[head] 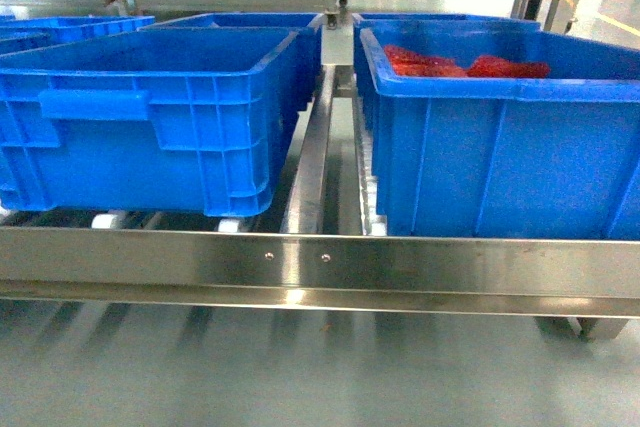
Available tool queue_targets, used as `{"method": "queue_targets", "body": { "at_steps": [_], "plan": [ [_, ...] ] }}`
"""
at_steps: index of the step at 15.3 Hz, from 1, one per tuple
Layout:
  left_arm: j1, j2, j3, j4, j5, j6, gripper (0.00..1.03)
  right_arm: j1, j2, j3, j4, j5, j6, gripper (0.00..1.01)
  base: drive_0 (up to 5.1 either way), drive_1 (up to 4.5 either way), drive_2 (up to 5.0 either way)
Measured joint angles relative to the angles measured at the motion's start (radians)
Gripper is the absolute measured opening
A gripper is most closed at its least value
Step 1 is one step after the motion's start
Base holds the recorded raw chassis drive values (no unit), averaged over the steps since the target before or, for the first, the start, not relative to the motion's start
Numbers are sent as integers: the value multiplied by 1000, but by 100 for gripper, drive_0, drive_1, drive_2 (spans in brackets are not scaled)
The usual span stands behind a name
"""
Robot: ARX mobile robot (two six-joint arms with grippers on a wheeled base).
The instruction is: Pick blue part to blue bin on bottom shelf
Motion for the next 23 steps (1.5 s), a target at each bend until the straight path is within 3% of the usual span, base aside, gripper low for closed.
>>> {"method": "queue_targets", "body": {
  "at_steps": [8,23],
  "plan": [
    [0,-1,0,3,-1,0,43,0,0,0,2,0,0,98,0,0,0],
    [0,1,0,2,0,0,43,0,0,0,0,0,0,98,2,410,-406]
  ]
}}
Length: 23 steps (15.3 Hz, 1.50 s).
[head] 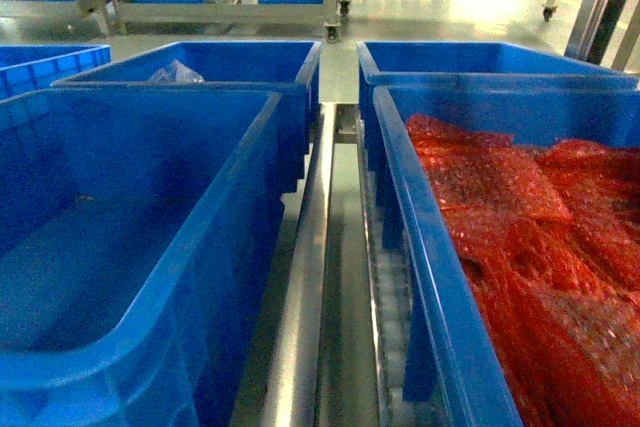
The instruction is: Pick blue part to blue bin on bottom shelf
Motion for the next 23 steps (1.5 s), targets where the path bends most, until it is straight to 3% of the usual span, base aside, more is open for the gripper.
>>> {"method": "queue_targets", "body": {
  "at_steps": [3,23],
  "plan": [
    [1,0,0,3,1,0,43,0,0,0,0,0,0,98,10,354,-333],
    [1,1,0,0,1,0,43,0,0,0,1,0,0,98,2,2,2]
  ]
}}
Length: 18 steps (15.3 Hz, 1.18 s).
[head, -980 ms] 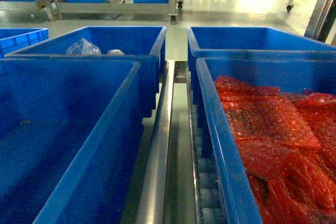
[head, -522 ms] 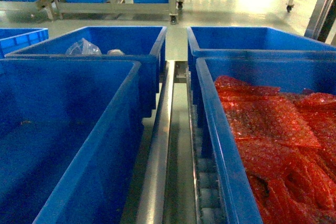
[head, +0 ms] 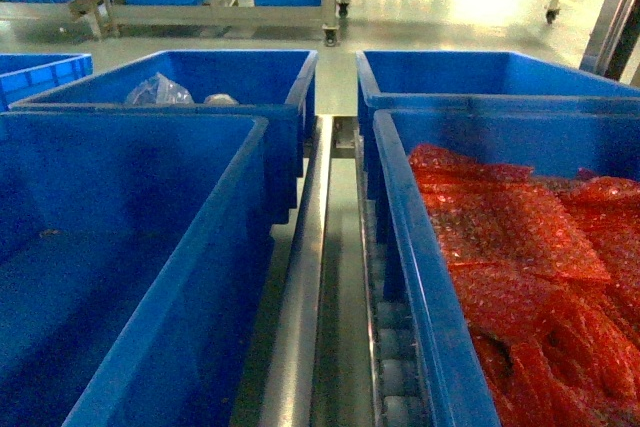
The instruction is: Pick blue part to blue bin on bottom shelf
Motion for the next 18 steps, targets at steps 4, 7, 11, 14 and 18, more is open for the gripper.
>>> {"method": "queue_targets", "body": {
  "at_steps": [4,7,11,14,18],
  "plan": [
    [0,0,0,0,0,0,43,0,0,0,0,0,0,98,0,0,0],
    [0,0,0,0,0,0,43,0,0,0,0,0,0,98,0,0,0],
    [-73,47,20,-57,-152,12,43,0,0,0,0,0,0,98,0,0,0],
    [-126,156,20,114,-144,33,43,0,0,0,0,0,0,98,0,0,0],
    [-123,469,19,350,31,-12,65,0,0,0,0,0,0,98,0,0,0]
  ]
}}
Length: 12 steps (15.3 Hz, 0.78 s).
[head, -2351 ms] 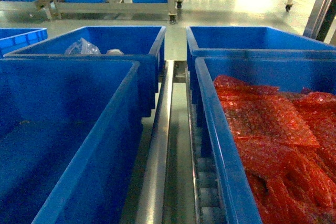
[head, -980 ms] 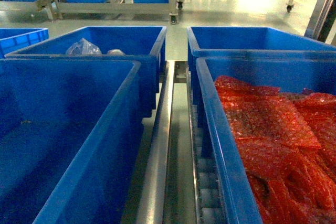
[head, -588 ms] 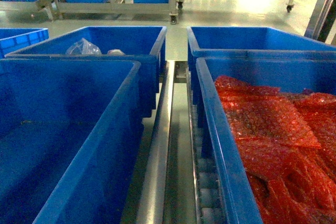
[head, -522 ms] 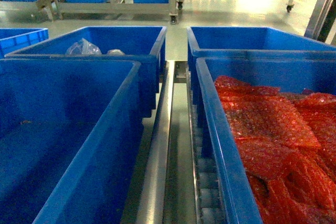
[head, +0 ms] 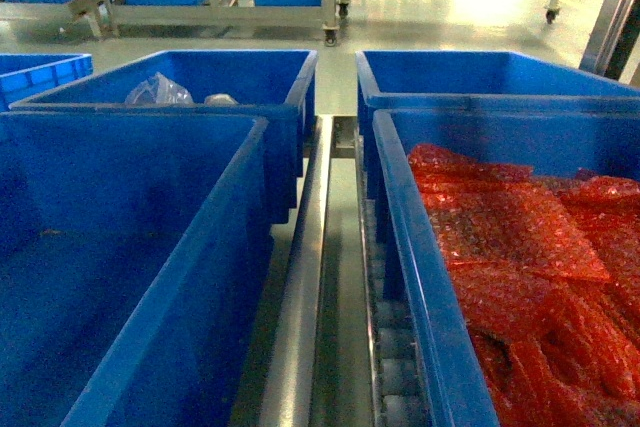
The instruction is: Pick blue part to blue bin on bottom shelf
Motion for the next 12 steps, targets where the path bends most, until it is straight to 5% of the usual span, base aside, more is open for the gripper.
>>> {"method": "queue_targets", "body": {
  "at_steps": [3,4,7,12],
  "plan": [
    [-3,-4,-1,5,3,-18,98,0,0,0,0,0,0,98,0,0,0],
    [-3,-4,-1,4,3,-18,99,0,0,0,0,0,0,98,0,0,0],
    [44,-28,-53,147,53,37,80,0,0,0,0,0,0,98,0,0,0],
    [227,-236,-103,2,220,70,21,0,0,0,0,0,0,98,0,0,0]
  ]
}}
